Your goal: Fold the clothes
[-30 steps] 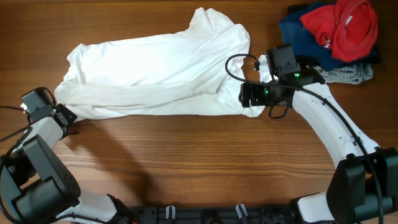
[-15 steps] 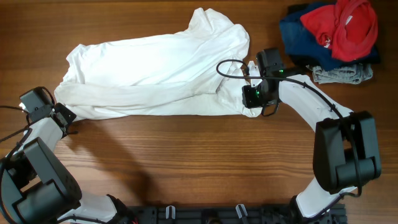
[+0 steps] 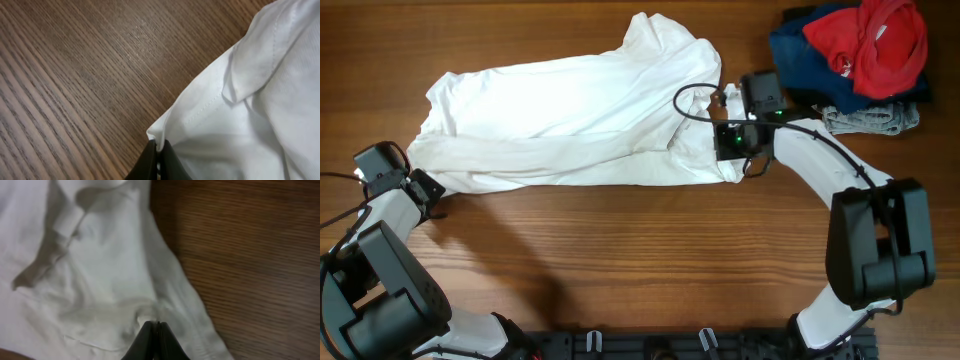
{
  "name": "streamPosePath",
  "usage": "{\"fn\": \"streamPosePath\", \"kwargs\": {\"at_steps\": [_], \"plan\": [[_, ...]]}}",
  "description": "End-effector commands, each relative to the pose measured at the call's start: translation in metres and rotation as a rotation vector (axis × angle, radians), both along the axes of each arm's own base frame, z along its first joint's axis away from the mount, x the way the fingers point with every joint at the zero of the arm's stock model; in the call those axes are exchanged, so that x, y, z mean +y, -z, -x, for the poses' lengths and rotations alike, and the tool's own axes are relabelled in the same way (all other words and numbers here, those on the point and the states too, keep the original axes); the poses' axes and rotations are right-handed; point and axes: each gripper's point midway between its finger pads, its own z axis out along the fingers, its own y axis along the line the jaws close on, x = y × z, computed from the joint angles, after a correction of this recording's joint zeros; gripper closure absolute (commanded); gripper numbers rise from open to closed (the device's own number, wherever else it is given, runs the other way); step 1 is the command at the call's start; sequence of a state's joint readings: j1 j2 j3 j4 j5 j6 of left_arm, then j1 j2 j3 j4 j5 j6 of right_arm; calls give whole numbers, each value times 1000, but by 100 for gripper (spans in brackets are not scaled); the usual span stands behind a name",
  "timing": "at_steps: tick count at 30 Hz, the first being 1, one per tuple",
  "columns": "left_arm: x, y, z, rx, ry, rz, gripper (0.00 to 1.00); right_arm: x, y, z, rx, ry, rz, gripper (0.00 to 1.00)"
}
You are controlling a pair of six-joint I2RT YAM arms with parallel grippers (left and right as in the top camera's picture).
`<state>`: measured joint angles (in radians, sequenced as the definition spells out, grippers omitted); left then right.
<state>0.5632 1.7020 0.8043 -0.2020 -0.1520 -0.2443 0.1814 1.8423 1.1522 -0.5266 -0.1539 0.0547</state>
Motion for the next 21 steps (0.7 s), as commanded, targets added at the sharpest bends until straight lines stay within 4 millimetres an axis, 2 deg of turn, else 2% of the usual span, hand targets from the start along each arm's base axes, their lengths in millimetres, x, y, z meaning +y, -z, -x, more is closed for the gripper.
{"fn": "streamPosePath", "kwargs": {"at_steps": [1,3,5,7,8,9,10,12,13,15,18,21], "plan": [[2,-7,-1,-16,-3,-10,96,-30,9,-4,7,45,51,96],[2,-7,-1,-16,-3,-10,96,-37,8,-7,0,64,50,96],[2,-7,-1,-16,-3,-10,96,-36,7,-10,-11,53,39,96],[2,-7,-1,-16,-2,-10,96,-29,5,-11,-18,30,8,42],[2,-7,-1,-16,-2,-10,96,-26,3,-12,-20,21,-12,32],[2,-7,-1,-16,-3,-10,90,-24,0,-13,-22,18,-24,26],[2,-7,-1,-16,-2,-10,78,-20,-4,-14,-24,11,-41,23],[2,-7,-1,-18,-2,-10,48,-14,-20,-21,-40,-1,-74,23],[2,-9,-2,-25,0,-8,39,-11,-32,-25,-54,-10,-90,23],[-3,-16,-7,-54,19,12,28,-6,-56,-33,-82,-23,-105,23],[-9,-38,-9,-95,36,18,22,13,-82,-36,-99,-83,-104,27],[-21,-60,-9,-149,68,48,19,39,-82,-29,-86,-133,-110,34]]}}
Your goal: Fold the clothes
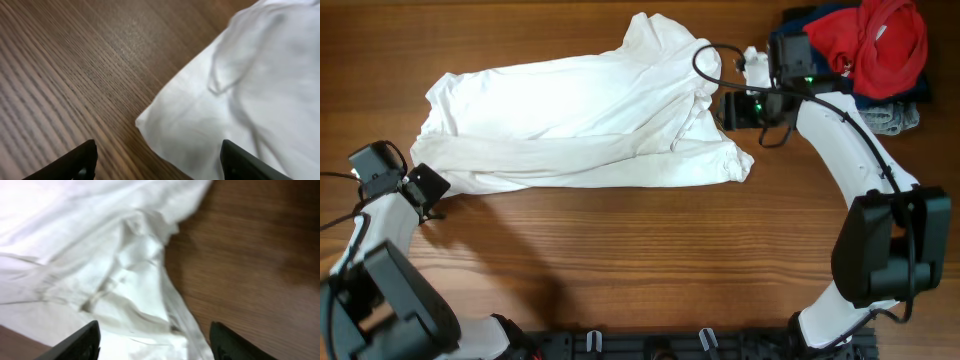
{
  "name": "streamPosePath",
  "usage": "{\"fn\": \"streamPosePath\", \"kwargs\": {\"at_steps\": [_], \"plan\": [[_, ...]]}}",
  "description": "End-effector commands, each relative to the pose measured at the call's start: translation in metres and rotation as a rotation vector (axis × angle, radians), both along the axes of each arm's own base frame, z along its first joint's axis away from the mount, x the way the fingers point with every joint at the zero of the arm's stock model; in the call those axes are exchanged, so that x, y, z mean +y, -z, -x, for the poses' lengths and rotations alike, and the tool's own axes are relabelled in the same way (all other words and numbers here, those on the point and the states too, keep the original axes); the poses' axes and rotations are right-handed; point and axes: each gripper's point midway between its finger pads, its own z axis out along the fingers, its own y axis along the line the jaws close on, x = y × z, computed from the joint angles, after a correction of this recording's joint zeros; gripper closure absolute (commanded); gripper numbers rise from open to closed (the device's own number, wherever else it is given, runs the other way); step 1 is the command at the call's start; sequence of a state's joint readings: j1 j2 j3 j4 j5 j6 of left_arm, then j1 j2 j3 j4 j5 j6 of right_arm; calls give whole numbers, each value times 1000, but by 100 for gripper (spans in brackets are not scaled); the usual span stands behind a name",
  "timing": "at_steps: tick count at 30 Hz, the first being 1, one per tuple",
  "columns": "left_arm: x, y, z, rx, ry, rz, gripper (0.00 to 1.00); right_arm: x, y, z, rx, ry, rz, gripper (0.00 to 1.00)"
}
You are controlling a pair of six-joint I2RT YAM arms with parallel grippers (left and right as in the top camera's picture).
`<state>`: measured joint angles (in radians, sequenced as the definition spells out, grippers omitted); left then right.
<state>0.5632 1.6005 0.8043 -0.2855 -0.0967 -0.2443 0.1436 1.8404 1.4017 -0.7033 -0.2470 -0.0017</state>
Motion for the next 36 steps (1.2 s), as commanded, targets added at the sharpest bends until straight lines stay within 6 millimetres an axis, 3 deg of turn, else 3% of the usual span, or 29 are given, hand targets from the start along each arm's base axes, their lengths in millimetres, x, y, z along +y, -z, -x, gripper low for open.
{"fn": "streamPosePath", "kwargs": {"at_steps": [1,4,9,16,25,36], "plan": [[-15,-42,-12,-132,59,37,18,41,-9,11,1,-86,-35,35],[-36,-54,-18,-195,122,115,16,59,3,18,41,-100,-40,35],[-66,-48,-32,-193,228,167,15,81,16,28,73,-147,-33,35],[-113,-50,-59,-202,421,138,13,92,47,31,122,-162,-1,34],[-123,-51,-62,-207,449,139,11,95,67,25,133,-144,-5,28],[-123,-51,-63,-209,446,140,4,110,57,0,22,-141,-54,28]]}}
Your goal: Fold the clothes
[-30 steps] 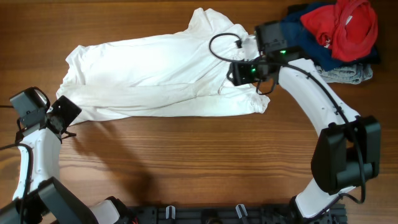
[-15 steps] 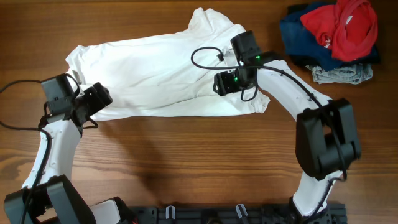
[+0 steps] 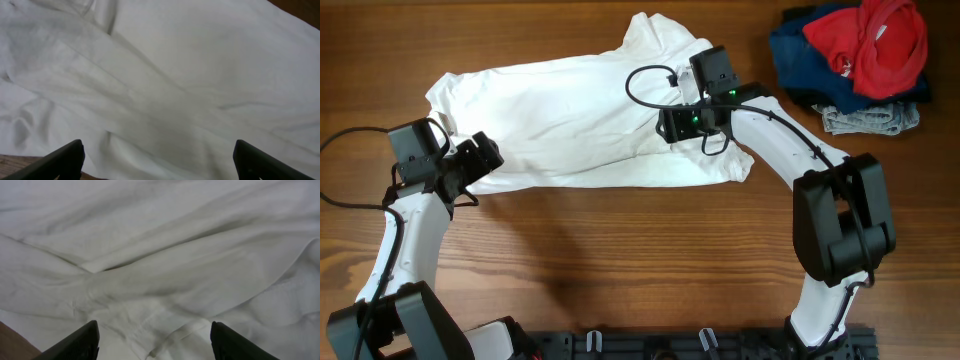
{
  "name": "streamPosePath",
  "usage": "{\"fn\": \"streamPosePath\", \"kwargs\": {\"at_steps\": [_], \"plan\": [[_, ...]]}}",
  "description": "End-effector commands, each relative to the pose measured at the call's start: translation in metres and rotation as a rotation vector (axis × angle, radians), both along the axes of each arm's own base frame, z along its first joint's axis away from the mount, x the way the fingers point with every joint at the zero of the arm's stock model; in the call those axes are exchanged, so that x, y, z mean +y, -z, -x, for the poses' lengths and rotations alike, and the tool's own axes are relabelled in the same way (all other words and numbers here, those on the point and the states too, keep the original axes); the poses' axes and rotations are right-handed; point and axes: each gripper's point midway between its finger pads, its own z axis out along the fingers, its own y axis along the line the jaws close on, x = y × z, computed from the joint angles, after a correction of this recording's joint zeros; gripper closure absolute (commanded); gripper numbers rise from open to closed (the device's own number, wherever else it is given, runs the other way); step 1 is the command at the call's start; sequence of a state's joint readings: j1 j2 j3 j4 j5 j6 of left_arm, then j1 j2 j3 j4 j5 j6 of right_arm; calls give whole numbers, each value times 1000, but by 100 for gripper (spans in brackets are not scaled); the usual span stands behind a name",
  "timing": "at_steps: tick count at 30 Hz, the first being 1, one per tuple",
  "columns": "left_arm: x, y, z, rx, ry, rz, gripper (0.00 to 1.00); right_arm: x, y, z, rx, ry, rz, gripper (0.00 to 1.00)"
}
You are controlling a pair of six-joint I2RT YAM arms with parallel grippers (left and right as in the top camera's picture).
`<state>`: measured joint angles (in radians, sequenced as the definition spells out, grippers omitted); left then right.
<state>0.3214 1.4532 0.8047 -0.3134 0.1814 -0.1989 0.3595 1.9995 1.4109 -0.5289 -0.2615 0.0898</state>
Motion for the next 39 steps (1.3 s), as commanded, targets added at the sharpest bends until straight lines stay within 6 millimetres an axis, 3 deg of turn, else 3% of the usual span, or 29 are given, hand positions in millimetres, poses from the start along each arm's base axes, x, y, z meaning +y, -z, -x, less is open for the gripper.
{"fn": "streamPosePath", "kwargs": {"at_steps": [1,13,16,21,32,39], "plan": [[-2,-2,-5,-9,21,-2,3,7,10,-1,9,0,-2,28],[-2,1,-6,-4,21,-1,0,5,44,8,92,24,29,27],[-2,1,-6,-3,21,0,0,-14,61,22,172,90,122,26],[-2,2,-5,1,21,1,0,-48,72,54,308,196,280,20],[-5,7,3,40,20,14,0,-99,67,113,579,317,438,7],[-8,14,14,93,21,30,0,-108,48,131,638,322,465,6]]}}
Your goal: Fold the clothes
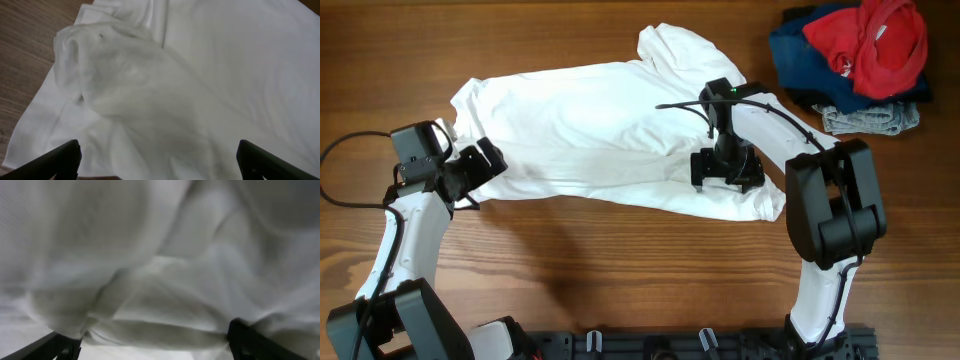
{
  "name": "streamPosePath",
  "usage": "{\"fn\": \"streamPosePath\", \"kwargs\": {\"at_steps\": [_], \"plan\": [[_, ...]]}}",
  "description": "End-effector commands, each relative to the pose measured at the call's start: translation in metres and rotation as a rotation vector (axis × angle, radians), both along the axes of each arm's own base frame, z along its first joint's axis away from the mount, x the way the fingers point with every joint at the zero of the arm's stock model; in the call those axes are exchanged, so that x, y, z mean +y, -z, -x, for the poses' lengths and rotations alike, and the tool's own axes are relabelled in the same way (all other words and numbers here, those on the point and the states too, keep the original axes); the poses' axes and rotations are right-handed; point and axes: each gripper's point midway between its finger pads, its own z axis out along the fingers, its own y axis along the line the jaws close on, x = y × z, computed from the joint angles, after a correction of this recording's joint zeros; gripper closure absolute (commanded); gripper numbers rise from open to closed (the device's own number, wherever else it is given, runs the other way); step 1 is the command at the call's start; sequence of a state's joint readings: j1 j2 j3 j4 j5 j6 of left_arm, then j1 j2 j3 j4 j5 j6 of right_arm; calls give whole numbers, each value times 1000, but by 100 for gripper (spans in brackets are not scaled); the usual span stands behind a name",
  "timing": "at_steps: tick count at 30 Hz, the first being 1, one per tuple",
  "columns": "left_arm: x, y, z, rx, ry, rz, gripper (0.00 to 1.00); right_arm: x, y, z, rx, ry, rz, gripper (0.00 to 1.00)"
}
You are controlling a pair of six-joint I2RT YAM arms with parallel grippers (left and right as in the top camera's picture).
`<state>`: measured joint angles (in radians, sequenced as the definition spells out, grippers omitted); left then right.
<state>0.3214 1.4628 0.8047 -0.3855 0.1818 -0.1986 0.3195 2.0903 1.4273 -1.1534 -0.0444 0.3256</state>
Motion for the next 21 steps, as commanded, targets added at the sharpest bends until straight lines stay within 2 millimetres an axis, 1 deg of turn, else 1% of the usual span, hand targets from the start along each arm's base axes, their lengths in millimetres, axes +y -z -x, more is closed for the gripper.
{"fn": "streamPosePath", "kwargs": {"at_steps": [1,2,4,6,7,8,10,11,12,13,14,16,17,18,19,20,21], "plan": [[-4,3,2,25,21,8,0,-9,-10,9,10,14,39,5],[-4,3,3,30,28,6,0,-9,-15,9,1,14,36,5],[-5,4,4,36,43,-1,0,-8,-37,7,-50,13,17,4],[-5,0,3,24,45,-1,0,-4,-59,3,-111,-19,-30,1],[-8,-6,-1,4,66,7,0,2,-73,1,-150,-63,-79,1],[-15,-14,-6,-25,106,32,0,7,-87,-1,-185,-105,-122,1],[-32,-42,-19,-92,175,123,2,16,-116,-10,-272,-190,-190,1],[-41,-65,-30,-139,224,159,0,20,-135,-22,-340,-225,-207,0],[-44,-83,-39,-174,248,154,0,23,-144,-31,-380,-250,-216,1],[-45,-98,-47,-203,266,137,0,27,-156,-44,-436,-276,-227,0],[-47,-121,-61,-258,302,94,0,32,-168,-60,-506,-304,-239,1],[-43,-144,-80,-296,296,22,0,38,-183,-88,-622,-322,-237,1],[-39,-154,-92,-310,287,-26,0,41,-189,-99,-677,-332,-242,0],[-37,-158,-100,-313,281,-53,0,44,-193,-109,-722,-335,-248,0],[-34,-161,-111,-312,283,-93,0,47,-197,-118,-758,-335,-254,1],[-29,-160,-121,-305,271,-120,0,49,-199,-124,-786,-337,-258,0],[-23,-154,-134,-289,256,-149,0,51,-201,-131,-814,-344,-261,0]]}}
